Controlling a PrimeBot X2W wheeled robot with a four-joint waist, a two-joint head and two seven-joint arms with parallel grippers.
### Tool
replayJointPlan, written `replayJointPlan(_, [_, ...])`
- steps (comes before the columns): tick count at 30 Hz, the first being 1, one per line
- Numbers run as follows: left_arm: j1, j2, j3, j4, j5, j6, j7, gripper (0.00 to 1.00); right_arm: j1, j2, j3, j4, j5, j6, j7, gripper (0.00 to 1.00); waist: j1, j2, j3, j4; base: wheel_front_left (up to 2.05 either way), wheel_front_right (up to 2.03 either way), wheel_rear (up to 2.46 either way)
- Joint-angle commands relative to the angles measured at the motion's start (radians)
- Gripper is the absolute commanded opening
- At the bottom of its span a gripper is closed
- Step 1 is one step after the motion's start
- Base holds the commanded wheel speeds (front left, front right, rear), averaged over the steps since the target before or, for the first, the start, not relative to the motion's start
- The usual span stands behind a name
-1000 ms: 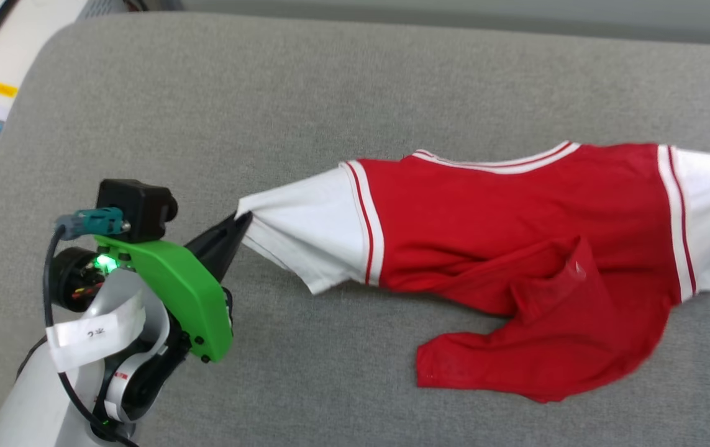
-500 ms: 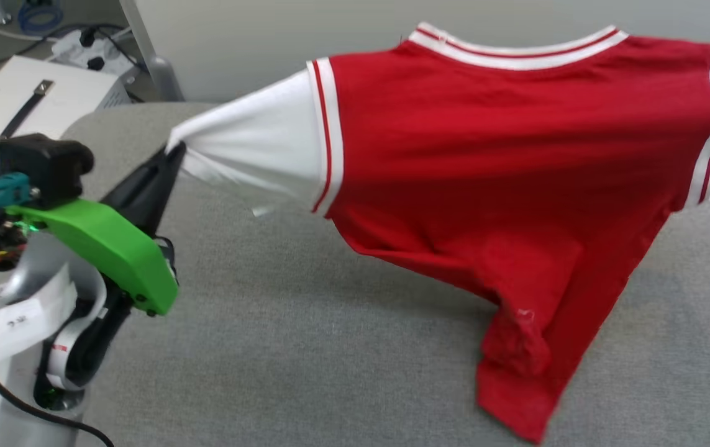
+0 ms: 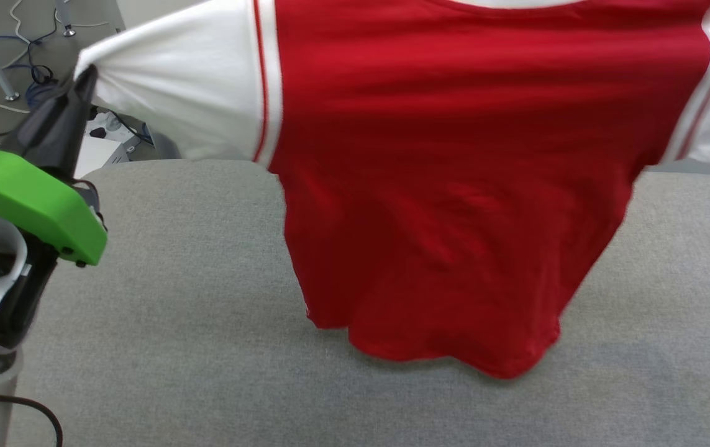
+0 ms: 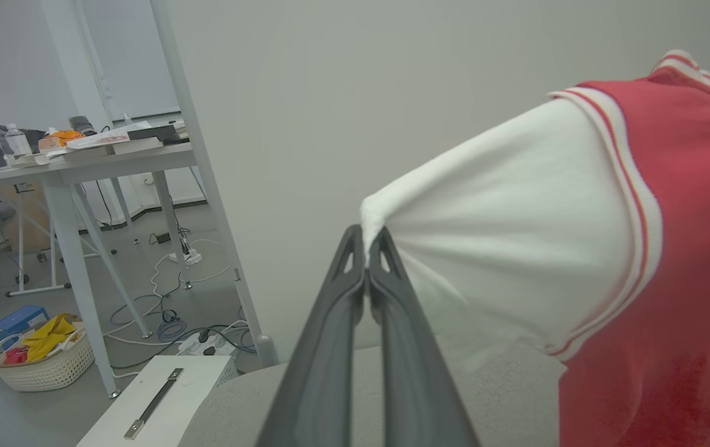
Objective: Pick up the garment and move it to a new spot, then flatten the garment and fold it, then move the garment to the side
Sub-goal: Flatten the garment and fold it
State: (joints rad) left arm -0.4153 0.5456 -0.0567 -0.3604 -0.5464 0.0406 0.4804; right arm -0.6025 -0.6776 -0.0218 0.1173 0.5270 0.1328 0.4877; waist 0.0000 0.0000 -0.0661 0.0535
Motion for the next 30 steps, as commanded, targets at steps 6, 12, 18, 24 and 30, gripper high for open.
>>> replayJointPlan(6, [-0.060,0.048,0.025,0.041,-0.004,-0.022,0.000,0.00,-0.085,-0.031,0.005,0.005,0.018,-0.002,-0.005,0.00,0.0000,0.0000,0.043,-0.010,0.00,0.00,0.00])
replayJointPlan(12, [-0.157,0.076,0.011,0.095,-0.004,-0.060,0.005,0.00,-0.173,-0.044,0.037,0.038,0.021,-0.002,-0.008,0.00,0.0000,0.0000,0.139,-0.012,0.00,0.00,0.00])
replayJointPlan(18, [-0.319,0.097,-0.022,0.190,0.008,-0.108,-0.007,0.00,-0.316,-0.057,0.084,0.102,0.010,-0.002,-0.048,0.00,0.0000,0.0000,0.267,-0.016,0.00,0.00,0.00])
replayJointPlan(24, [-0.552,0.112,-0.072,0.323,0.035,-0.145,-0.042,0.00,-0.528,-0.044,0.138,0.198,-0.028,-0.002,-0.110,0.00,0.0000,0.0000,0.416,-0.027,0.00,0.00,0.00])
replayJointPlan(30, [-0.843,0.087,-0.146,0.486,0.072,-0.163,-0.103,0.00,-0.772,-0.001,0.168,0.343,-0.093,-0.002,-0.212,0.00,0.0000,0.0000,0.548,-0.037,0.00,0.00,0.00])
